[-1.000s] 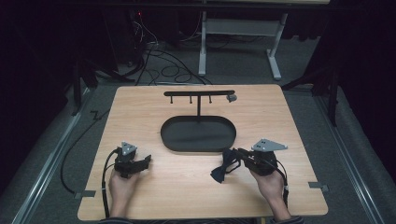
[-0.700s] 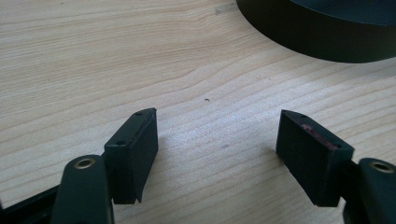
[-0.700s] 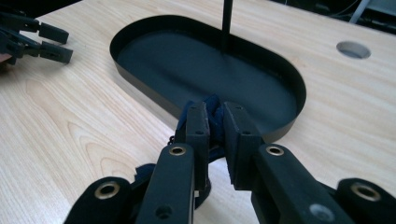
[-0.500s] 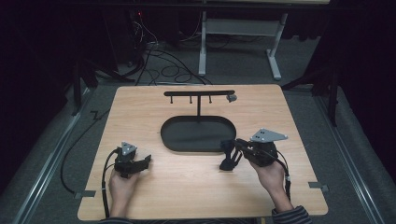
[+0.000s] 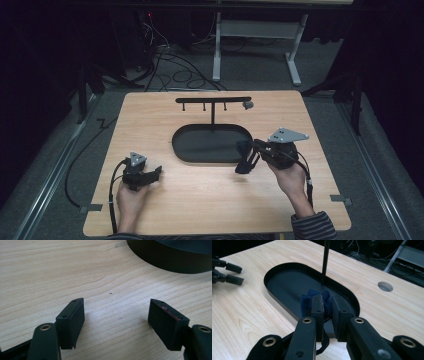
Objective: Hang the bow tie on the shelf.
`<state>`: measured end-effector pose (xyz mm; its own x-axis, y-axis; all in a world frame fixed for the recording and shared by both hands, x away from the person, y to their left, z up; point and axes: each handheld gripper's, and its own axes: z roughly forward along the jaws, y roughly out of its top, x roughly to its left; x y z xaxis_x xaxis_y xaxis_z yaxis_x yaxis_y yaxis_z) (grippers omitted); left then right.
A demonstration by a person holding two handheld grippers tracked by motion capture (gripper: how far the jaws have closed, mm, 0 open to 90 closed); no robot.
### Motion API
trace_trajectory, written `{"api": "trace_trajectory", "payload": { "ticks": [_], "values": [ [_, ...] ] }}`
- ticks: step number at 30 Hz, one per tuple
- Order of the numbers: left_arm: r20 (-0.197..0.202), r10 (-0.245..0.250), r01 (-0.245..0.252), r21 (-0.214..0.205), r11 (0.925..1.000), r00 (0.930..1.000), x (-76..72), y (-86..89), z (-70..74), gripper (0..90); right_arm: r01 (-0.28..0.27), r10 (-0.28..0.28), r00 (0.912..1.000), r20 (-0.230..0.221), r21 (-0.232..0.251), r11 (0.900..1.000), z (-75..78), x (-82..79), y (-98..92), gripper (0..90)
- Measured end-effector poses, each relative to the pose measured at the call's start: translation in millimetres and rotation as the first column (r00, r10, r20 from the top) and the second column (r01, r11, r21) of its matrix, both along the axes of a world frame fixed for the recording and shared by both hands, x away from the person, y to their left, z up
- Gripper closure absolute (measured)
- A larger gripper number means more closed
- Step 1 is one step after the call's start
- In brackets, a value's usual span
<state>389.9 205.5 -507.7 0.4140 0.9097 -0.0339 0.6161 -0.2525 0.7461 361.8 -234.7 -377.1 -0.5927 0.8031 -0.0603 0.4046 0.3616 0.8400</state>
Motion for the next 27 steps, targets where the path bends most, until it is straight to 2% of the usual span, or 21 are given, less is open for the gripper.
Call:
{"api": "trace_trajectory", "payload": {
  "ticks": [9,16,18,27],
  "values": [
    [-0.001,-0.002,0.002,0.001,1.0,1.0,0.0,0.0,0.0,29.8,0.006,-0.006,0.9997,0.024,0.001,1.0,11.2,9.0,-3.2,82.8],
    [0.0,-0.001,0.001,0.001,1.0,1.0,0.0,-0.1,0.0,29.8,0.01,-0.011,0.9997,0.022,0.014,0.9998,16.8,16.8,-4.3,82.7],
    [-0.004,-0.001,0.001,-0.01,0.9999,1.0,0.4,1.2,0.2,29.9,0.011,-0.011,0.9996,0.026,0.02,0.9997,18.8,21.0,-3.3,82.8],
    [0.0,0.002,-0.002,-0.008,1.0,1.0,0.5,0.6,0.0,29.9,-0.002,0.003,0.9995,0.033,-0.009,1.0,28.8,34.8,5.6,82.8]
  ]
}}
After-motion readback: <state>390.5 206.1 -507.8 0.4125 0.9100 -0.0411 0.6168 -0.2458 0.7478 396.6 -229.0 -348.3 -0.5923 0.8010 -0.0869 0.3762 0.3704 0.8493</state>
